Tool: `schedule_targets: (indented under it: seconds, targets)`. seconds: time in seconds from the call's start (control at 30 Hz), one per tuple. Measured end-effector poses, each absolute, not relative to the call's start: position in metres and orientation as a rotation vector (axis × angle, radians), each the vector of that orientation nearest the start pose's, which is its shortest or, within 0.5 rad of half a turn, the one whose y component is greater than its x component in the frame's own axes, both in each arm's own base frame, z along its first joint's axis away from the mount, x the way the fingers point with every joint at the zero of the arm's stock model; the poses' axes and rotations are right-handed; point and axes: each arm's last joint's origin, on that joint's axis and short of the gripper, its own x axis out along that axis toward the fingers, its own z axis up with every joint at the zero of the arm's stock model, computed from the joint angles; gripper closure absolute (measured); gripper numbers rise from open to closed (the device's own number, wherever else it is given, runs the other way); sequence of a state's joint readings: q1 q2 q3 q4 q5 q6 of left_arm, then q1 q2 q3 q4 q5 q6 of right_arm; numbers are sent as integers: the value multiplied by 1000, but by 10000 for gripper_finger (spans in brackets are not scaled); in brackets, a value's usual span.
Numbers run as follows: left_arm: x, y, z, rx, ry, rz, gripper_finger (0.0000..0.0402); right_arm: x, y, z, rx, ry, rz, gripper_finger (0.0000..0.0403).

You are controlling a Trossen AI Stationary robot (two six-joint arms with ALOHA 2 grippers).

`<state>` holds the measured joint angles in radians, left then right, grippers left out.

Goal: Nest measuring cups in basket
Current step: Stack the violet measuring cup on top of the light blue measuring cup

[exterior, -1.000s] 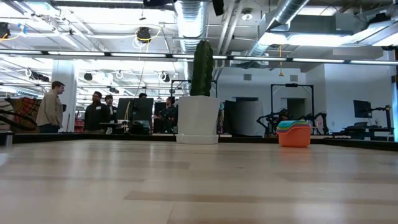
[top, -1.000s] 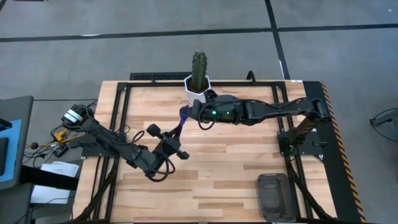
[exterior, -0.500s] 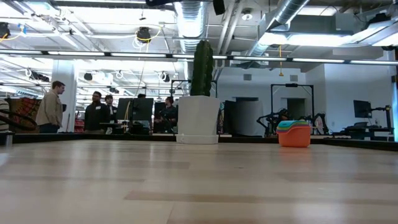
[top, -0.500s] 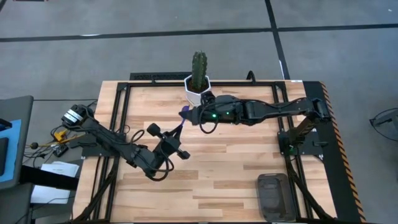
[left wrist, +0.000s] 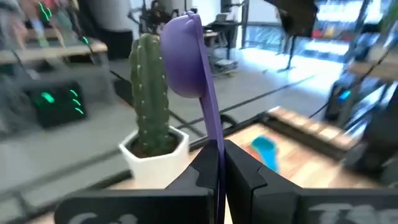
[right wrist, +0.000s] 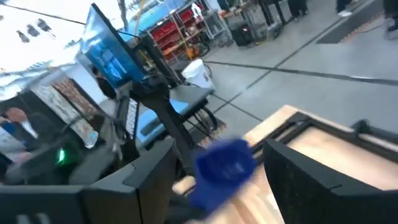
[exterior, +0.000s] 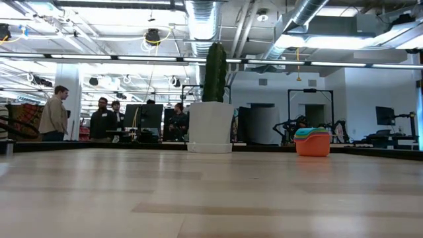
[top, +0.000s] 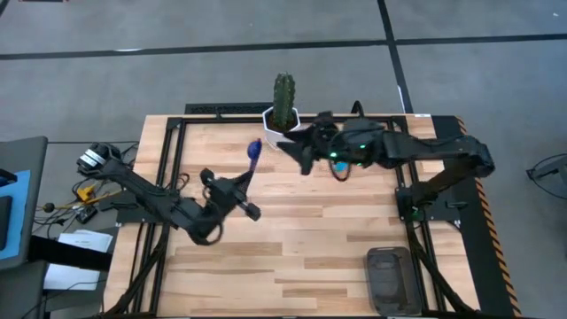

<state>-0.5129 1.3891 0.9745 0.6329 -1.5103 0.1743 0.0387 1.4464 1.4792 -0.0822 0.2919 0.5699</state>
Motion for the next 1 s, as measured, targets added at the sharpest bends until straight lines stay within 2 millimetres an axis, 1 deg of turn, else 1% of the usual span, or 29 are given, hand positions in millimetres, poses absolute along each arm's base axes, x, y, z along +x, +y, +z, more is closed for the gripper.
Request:
schedule_targets:
  seconds: [0.1, 0.2, 0.3, 0.43, 0.5, 0.57, 0.63, 0.73, 0.83, 0.9, 1.0]
  targets:
    - [255, -106, 345, -172, -130, 910, 401, 307, 14, 435, 512, 27, -263, 144]
    - [247, -93, 351, -320, -206, 744, 401, 293, 29, 435, 476, 85, -281, 144]
    - [245, -77, 348, -458, -218, 546, 401, 288, 46, 434, 447, 103, -287, 145]
    - [252, -63, 338, -604, -186, 322, 401, 285, 65, 423, 428, 75, -303, 145]
    - [255, -59, 334, -652, -163, 233, 401, 287, 72, 410, 421, 73, -318, 145]
    - [258, -55, 330, -695, -141, 180, 401, 287, 76, 396, 439, 64, -341, 145]
    - [259, -52, 325, -718, -124, 159, 401, 288, 76, 385, 483, 21, -385, 145]
    - [260, -48, 322, -723, -127, 153, 401, 285, 74, 369, 500, 9, -511, 145]
    - [261, -40, 321, -718, -128, 162, 401, 284, 71, 362, 513, -12, -591, 145]
    - [262, -33, 321, -706, -131, 175, 401, 286, 65, 362, 518, -12, -599, 149]
    - [264, -20, 321, -681, -129, 185, 401, 295, 45, 358, 571, -6, -601, 159]
